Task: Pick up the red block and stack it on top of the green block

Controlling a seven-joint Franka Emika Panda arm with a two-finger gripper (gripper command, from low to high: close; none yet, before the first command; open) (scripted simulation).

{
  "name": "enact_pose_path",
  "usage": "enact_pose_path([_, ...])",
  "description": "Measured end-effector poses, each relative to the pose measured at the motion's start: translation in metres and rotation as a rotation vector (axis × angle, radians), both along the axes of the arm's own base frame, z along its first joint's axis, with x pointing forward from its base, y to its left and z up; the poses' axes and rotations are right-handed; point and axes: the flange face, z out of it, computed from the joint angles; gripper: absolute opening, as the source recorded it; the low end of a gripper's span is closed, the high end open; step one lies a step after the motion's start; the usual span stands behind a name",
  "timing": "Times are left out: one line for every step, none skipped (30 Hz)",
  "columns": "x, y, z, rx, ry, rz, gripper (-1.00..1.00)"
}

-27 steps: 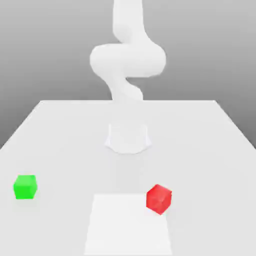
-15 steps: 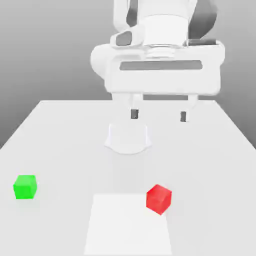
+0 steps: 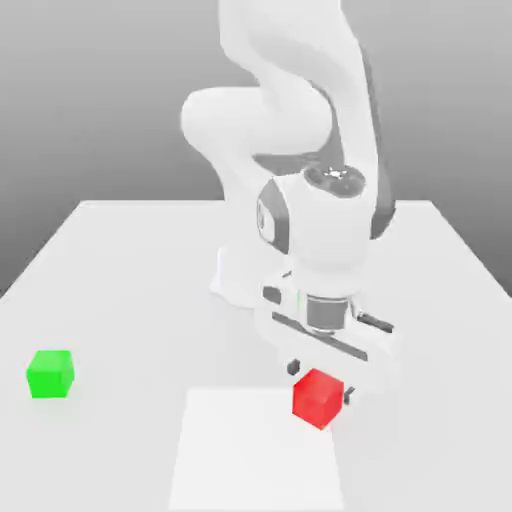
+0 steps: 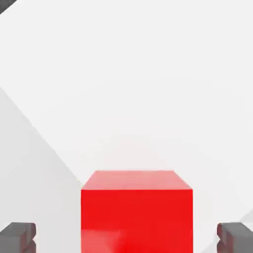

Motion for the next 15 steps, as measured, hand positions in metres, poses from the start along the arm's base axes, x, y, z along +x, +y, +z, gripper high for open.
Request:
enact_pose_path([-0.001, 0.000, -0.005, -0.001, 0.001, 0.001, -1.00])
enact_pose_path([-0.001, 0.000, -0.005, -0.001, 0.001, 0.001, -1.00])
enact_pose_path([-0.001, 0.000, -0.005, -0.001, 0.001, 0.001, -1.00])
enact_pose_path([-0.001, 0.000, -0.005, 0.000, 0.000, 0.001, -1.00])
enact_pose_path([-0.001, 0.000, -0.005, 0.000, 0.000, 0.001, -1.00])
enact_pose_path([-0.001, 0.000, -0.005, 0.000, -0.001, 0.001, -1.00])
enact_pose_path([-0.001, 0.000, -0.008, 0.000, 0.000, 0.001, -1.00])
enact_pose_path([-0.001, 0.000, -0.006, 0.000, -0.001, 0.001, -1.00])
enact_pose_path([0.000, 0.000, -0.001, 0.000, -0.002, 0.000, -1.00])
enact_pose_path([0.001, 0.000, 0.005, 0.001, -0.003, -0.001, -1.00])
enact_pose_path([0.002, 0.001, 0.012, 0.001, -0.004, -0.001, -1.00])
enact_pose_path([0.002, 0.001, 0.019, 0.001, -0.004, -0.002, -1.00])
enact_pose_path([0.003, 0.001, 0.026, 0.001, -0.004, -0.002, -1.00])
enact_pose_path([0.002, 0.001, 0.032, 0.001, -0.004, -0.001, -1.00])
enact_pose_path([0.002, 0.002, 0.038, 0.000, -0.004, 0.002, -1.00])
